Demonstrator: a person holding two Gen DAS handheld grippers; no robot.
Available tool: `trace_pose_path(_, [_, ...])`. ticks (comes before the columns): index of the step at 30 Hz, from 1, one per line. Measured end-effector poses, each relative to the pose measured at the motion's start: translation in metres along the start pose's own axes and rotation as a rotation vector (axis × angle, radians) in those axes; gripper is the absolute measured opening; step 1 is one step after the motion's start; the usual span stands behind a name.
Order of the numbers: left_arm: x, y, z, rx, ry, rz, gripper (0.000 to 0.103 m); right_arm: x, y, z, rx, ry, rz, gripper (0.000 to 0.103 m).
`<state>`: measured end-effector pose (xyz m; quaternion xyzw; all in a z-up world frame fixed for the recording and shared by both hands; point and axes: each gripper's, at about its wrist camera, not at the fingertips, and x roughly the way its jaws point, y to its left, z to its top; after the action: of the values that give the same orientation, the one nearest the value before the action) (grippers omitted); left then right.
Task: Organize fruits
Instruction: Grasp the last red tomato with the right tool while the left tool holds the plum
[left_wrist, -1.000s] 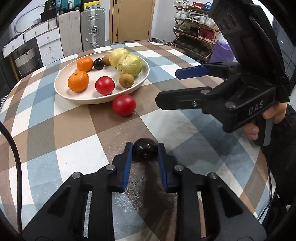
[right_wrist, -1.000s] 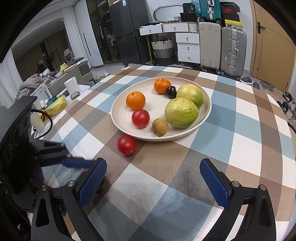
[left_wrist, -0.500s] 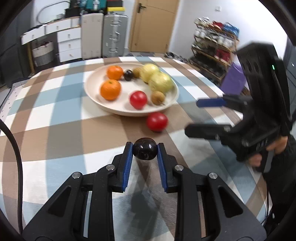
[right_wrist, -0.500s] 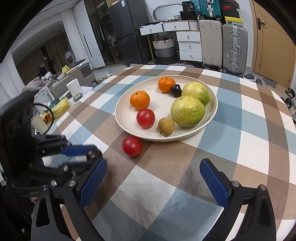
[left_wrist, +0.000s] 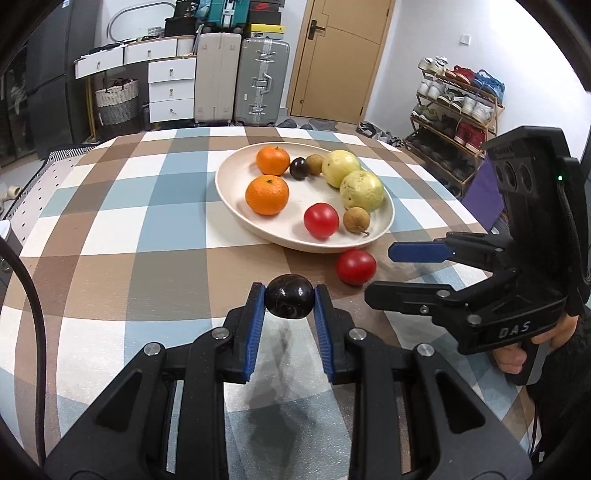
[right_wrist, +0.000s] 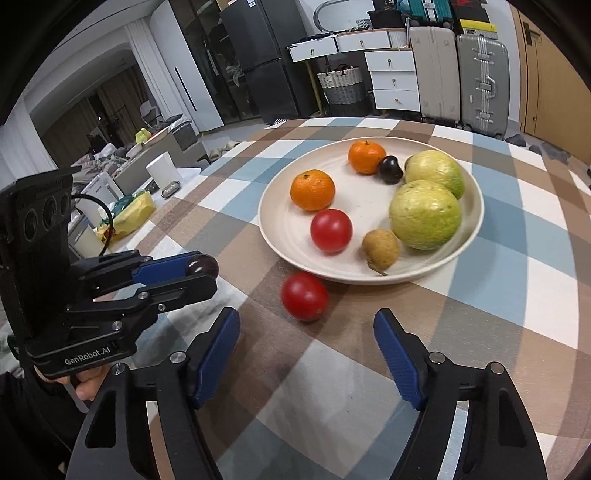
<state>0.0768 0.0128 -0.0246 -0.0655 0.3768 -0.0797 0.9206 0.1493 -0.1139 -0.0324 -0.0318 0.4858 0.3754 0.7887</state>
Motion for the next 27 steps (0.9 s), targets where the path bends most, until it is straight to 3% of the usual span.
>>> trace_pose_path(10, [0.001, -0.001, -0.001, 0.001, -0.004, 0.007, 0.024, 0.016, 0.012, 0.002, -0.044, 0.024, -0.054, 0.055])
trace_pose_path(17, [0.002, -0.002, -0.002, 0.003, 0.001, 0.010, 0.024, 0.018, 0.019, 0.003, -0.098, 0.007, -0.095, 0.030])
trace_pose_path(27, [0.002, 0.000, -0.002, -0.007, -0.010, 0.014, 0.024, 0.006, 0.022, 0.002, -0.119, -0.033, -0.054, 0.030])
